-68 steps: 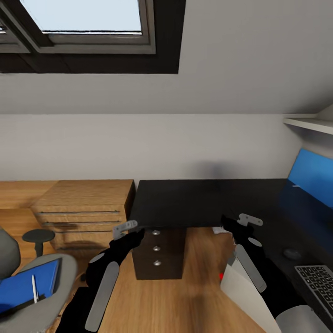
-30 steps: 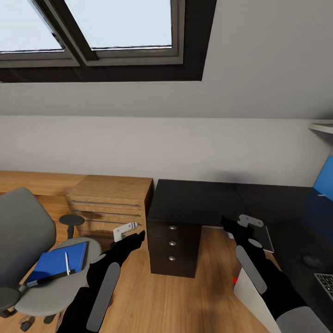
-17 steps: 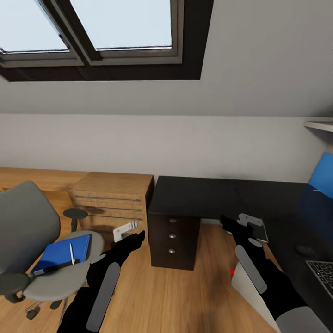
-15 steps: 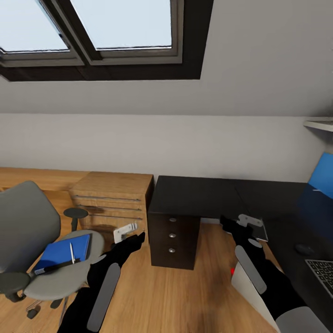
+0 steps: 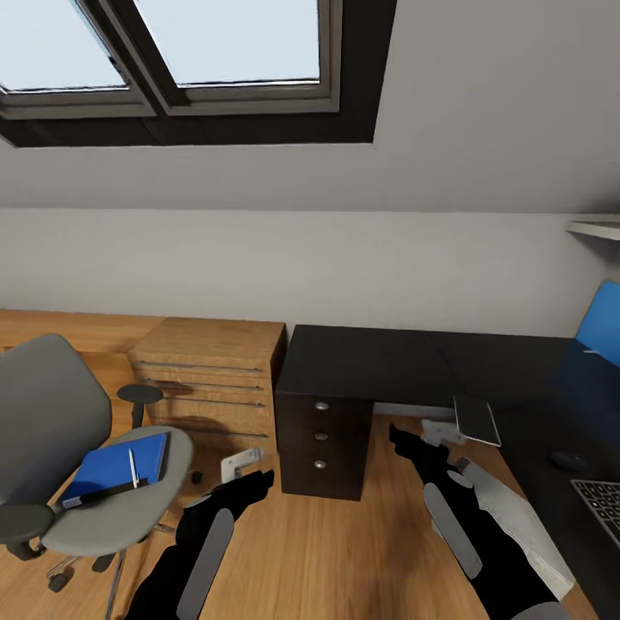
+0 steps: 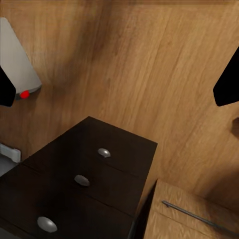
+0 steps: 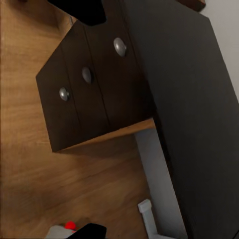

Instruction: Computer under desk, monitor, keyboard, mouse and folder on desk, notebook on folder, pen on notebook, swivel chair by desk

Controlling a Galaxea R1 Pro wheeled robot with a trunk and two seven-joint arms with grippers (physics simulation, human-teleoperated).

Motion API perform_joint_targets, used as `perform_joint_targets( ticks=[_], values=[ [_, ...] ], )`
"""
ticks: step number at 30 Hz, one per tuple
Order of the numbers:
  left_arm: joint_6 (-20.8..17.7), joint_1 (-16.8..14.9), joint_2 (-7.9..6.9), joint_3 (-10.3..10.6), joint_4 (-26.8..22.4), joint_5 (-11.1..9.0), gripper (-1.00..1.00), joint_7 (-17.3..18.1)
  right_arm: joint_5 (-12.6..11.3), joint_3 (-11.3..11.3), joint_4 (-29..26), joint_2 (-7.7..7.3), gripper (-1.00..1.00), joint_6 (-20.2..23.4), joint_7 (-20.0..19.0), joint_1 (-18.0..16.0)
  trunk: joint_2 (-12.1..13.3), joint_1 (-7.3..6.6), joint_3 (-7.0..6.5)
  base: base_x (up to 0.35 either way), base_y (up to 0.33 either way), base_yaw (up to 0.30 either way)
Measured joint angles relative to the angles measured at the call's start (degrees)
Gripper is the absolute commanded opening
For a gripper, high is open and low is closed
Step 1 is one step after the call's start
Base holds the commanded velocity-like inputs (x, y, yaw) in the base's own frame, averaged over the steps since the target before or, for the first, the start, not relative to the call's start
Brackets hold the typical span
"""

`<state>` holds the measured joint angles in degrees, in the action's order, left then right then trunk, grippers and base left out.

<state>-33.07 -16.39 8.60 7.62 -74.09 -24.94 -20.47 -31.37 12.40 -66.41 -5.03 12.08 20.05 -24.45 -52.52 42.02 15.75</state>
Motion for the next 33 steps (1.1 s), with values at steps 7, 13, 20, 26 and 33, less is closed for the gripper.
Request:
perform_joint_targets(
  ticks=[7, 13, 20, 26, 33],
  values=[
    [0.45, 0.00, -0.02, 0.08, 5.13, -0.05, 1.00, 0.00, 0.09, 1.67, 0.31, 2.60, 1.00, -0.65, -0.60, 2.32, -2.81, 1.54, 1.26, 0.000, 0.000, 0.000],
    [4.03, 0.00, 0.01, 0.24, 7.06, 0.03, 1.00, 0.01, 0.10, 4.34, 0.54, 2.98, 1.00, -2.51, -0.62, 2.93, -5.22, 2.86, 2.34, 0.000, 0.000, 0.000],
    [8.76, 0.00, 0.02, 0.36, 9.65, 0.13, 1.00, 0.00, 0.02, 8.47, 4.88, 3.19, 1.00, -10.72, -0.37, 3.72, -8.03, 4.40, 3.60, 0.000, 0.000, 0.000],
    [9.08, -0.01, -0.05, 0.18, 9.77, 0.16, 1.00, -0.01, -0.32, 8.69, 11.51, 3.30, 1.00, -25.71, 0.06, 3.78, -10.44, 5.72, 4.68, 0.000, 0.000, 0.000],
    [9.22, -0.01, -0.10, 0.18, 10.05, 0.22, 1.00, -0.01, -3.19, 8.13, 15.51, 3.91, 1.00, -35.42, 0.17, 3.78, -13.25, 7.25, 5.94, 0.000, 0.000, 0.000]
  ],
)
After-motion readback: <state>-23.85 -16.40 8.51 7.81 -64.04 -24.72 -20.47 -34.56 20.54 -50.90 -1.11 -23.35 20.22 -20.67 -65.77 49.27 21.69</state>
